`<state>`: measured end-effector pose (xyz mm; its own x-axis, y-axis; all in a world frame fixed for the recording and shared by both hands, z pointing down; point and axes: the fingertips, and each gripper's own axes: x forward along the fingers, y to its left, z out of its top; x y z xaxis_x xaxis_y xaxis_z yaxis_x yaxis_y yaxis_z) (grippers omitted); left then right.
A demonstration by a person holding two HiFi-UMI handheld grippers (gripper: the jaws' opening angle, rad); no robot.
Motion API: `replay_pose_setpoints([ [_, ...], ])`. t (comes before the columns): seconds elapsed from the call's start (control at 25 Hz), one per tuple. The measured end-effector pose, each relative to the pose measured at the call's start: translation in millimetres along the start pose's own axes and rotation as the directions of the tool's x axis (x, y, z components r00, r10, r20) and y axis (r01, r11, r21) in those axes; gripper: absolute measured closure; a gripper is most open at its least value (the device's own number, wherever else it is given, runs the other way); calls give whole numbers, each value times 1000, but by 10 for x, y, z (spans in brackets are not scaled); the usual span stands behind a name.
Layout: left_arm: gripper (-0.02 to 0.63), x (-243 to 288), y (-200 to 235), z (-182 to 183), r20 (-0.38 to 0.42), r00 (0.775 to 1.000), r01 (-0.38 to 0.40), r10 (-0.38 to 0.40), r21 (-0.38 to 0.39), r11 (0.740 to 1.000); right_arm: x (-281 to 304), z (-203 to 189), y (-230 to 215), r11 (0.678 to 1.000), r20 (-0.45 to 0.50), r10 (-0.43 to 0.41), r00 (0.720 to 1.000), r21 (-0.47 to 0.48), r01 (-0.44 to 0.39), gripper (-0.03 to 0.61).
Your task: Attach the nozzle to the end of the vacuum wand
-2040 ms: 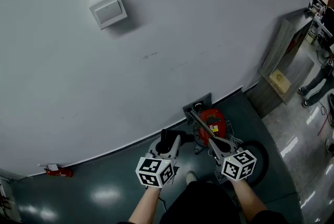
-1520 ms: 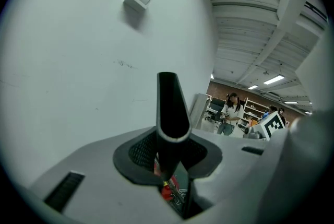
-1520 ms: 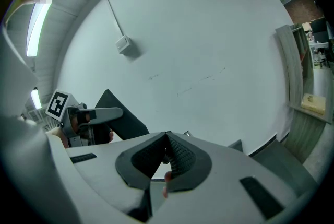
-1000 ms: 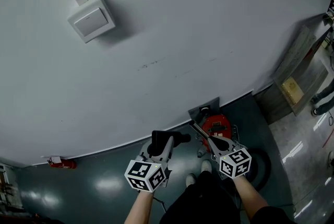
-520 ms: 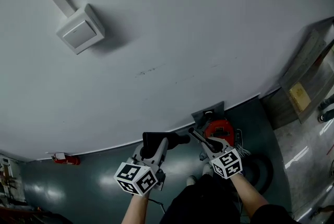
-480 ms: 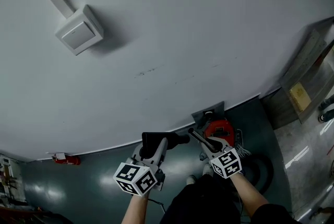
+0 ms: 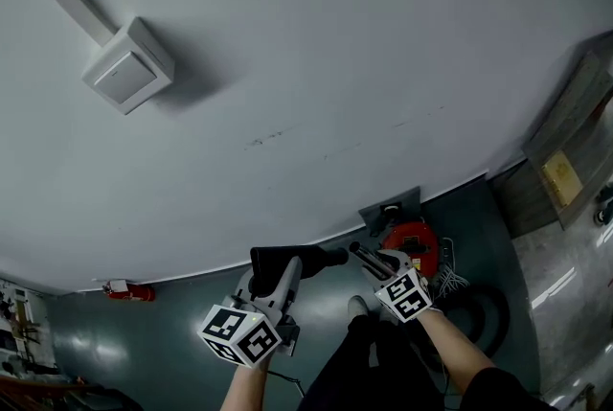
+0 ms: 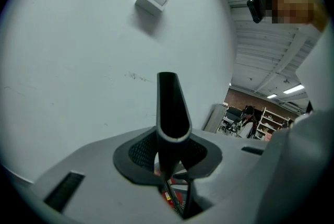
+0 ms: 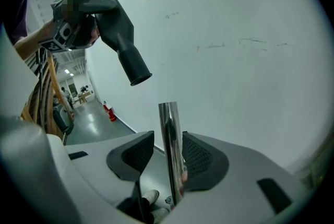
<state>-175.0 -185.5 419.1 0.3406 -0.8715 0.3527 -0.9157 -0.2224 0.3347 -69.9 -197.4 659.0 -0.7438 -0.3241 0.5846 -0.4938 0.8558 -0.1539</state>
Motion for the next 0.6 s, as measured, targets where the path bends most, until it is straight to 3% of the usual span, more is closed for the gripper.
replay_pose_setpoints([
  [0.24,529,102,113,-26,-17,1000,-10,10,-19,1000,213,-1,-42,998,-34,-12,999,-60,10,419],
  [0.6,529,350,195,-75,-61,997,36,-38,-29,999,389,4,-15,992,-48,-14,999,-125,8,419],
])
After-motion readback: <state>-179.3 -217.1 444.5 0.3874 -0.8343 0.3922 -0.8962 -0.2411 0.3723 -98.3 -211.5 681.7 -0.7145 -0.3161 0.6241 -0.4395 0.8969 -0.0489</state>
